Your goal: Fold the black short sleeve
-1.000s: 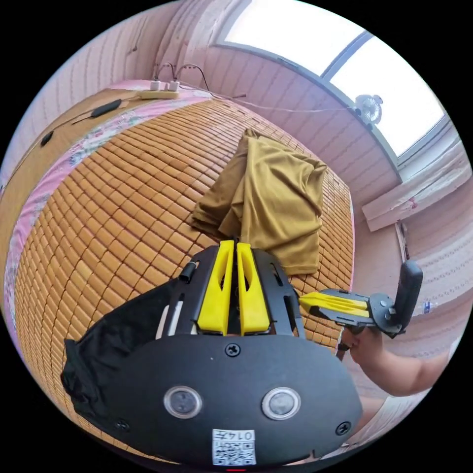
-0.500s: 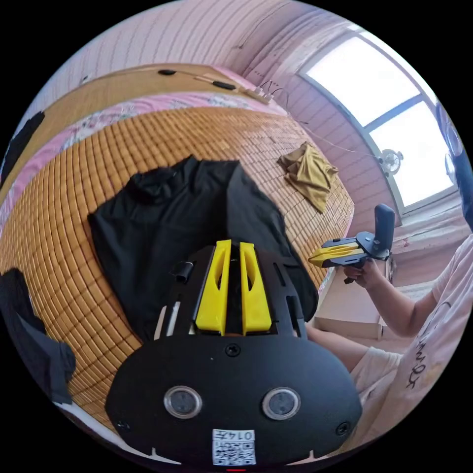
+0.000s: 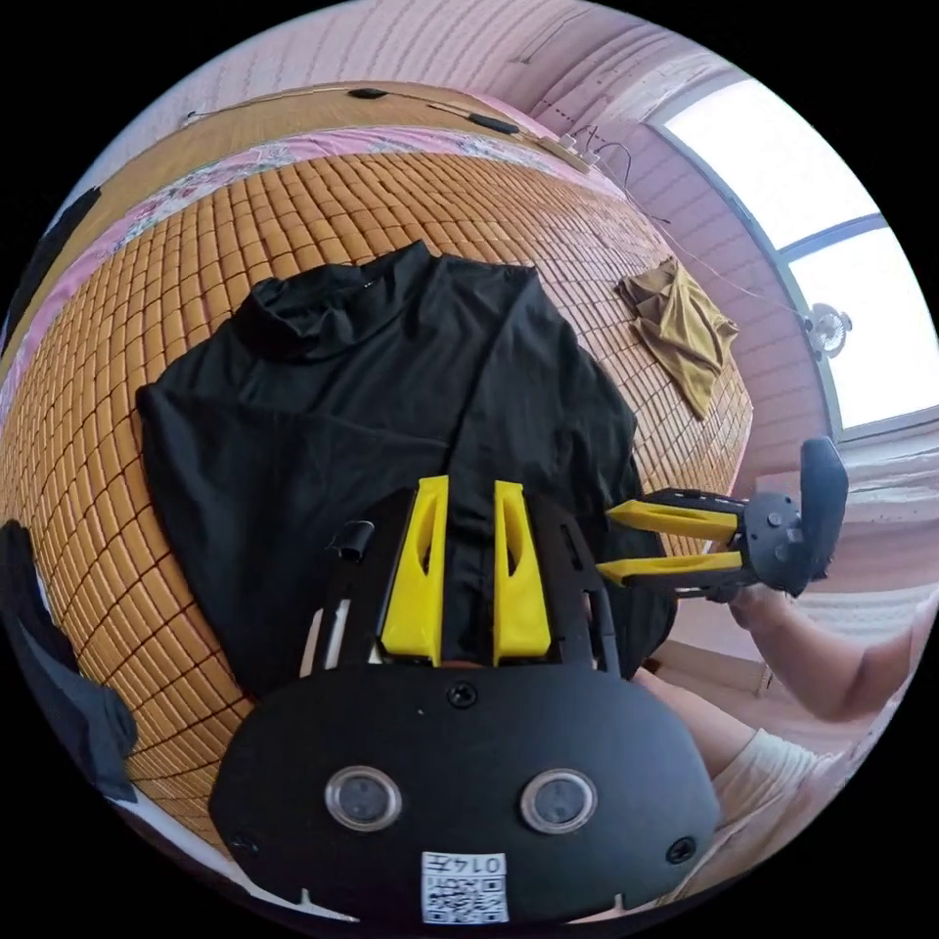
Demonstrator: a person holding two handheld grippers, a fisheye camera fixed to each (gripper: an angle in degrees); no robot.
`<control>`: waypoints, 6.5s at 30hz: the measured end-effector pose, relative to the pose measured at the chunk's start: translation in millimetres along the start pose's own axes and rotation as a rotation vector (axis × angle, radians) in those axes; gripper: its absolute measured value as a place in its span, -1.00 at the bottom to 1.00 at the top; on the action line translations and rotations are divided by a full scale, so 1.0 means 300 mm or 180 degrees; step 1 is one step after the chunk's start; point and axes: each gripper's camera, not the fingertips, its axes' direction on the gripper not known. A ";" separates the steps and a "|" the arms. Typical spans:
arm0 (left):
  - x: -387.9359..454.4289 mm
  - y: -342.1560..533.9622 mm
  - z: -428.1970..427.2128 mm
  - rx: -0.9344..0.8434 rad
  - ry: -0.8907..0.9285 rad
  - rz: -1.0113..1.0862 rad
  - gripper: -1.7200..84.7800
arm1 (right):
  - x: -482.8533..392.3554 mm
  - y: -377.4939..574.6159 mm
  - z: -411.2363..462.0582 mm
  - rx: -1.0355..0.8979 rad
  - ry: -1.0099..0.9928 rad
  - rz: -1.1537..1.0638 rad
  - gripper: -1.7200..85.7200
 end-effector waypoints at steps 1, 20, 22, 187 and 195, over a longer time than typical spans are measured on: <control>0.013 -0.016 0.027 -0.0150 -0.0105 0.0095 -0.83 | -0.016 -0.013 0.016 -0.0026 0.0245 -0.0035 -0.80; -0.129 0.140 -0.205 -0.0115 -0.0195 -0.0178 -0.97 | -0.003 -0.176 -0.090 -0.0105 -0.0426 -0.0374 -0.87; -0.169 0.163 -0.182 -0.0217 -0.0047 -0.0325 -0.95 | 0.009 -0.191 -0.086 -0.0144 -0.0384 -0.0416 -0.84; -0.214 1.786 0.014 0.0092 -0.0560 0.0874 -0.97 | -0.505 0.791 0.292 0.0226 0.0398 -0.0440 -0.91; -0.266 1.831 0.054 0.0186 -0.0463 0.0556 -0.84 | -0.414 0.795 0.310 0.0282 0.0224 0.0298 -0.78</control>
